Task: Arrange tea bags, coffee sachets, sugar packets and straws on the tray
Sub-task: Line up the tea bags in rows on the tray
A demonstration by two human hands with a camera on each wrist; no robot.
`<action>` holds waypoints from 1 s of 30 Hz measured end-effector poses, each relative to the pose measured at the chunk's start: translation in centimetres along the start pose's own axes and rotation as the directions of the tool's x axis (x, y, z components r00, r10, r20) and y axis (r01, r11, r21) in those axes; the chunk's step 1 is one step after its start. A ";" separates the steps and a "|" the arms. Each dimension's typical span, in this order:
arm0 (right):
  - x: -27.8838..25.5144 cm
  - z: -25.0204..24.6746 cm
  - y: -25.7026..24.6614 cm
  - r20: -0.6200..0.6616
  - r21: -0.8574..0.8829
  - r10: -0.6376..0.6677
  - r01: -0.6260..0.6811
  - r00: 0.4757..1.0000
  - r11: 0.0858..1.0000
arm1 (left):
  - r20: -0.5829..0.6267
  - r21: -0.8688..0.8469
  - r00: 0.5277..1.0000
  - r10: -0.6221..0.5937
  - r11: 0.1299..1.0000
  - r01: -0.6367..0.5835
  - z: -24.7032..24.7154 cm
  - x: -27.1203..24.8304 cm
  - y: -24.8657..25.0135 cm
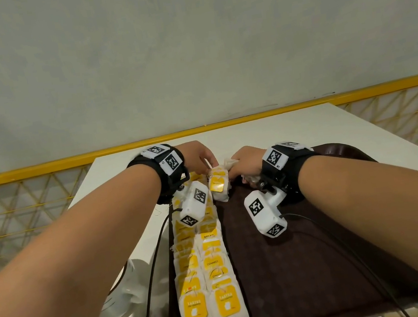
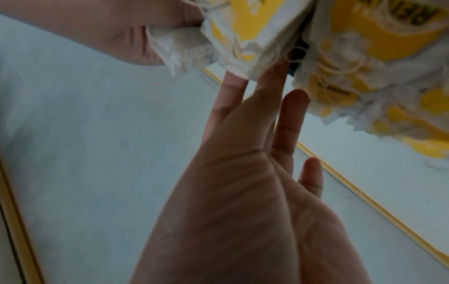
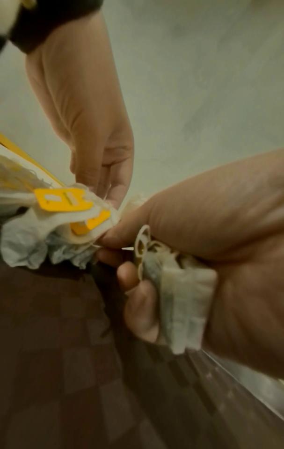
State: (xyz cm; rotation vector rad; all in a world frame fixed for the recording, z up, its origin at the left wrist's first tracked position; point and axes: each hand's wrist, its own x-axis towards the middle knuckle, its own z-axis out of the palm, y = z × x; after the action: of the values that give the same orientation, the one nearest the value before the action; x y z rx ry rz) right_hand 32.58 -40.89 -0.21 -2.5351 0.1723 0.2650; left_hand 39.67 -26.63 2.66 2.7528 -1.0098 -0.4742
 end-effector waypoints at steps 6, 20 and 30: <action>-0.3 -0.1 0.5 -0.072 0.345 0.083 -0.053 0.994 0.937 | -0.103 -0.054 0.994 -0.042 0.998 0.037 0.2 0.3 -0.5; -0.8 -0.3 0.2 -0.016 0.135 -0.053 0.054 0.998 0.989 | -0.202 -0.045 0.966 -0.162 0.987 0.156 0.8 1.7 -0.5; -0.3 -0.4 0.0 -0.035 0.133 -0.064 0.068 0.997 0.989 | -0.126 -0.180 0.983 -0.130 0.978 0.106 -0.4 0.2 -1.7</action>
State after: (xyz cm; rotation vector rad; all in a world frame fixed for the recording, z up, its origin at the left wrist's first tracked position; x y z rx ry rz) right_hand 32.37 -41.08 0.22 -2.4073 0.1134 0.1823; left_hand 40.90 -25.44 2.51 2.6575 -0.7389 -0.3644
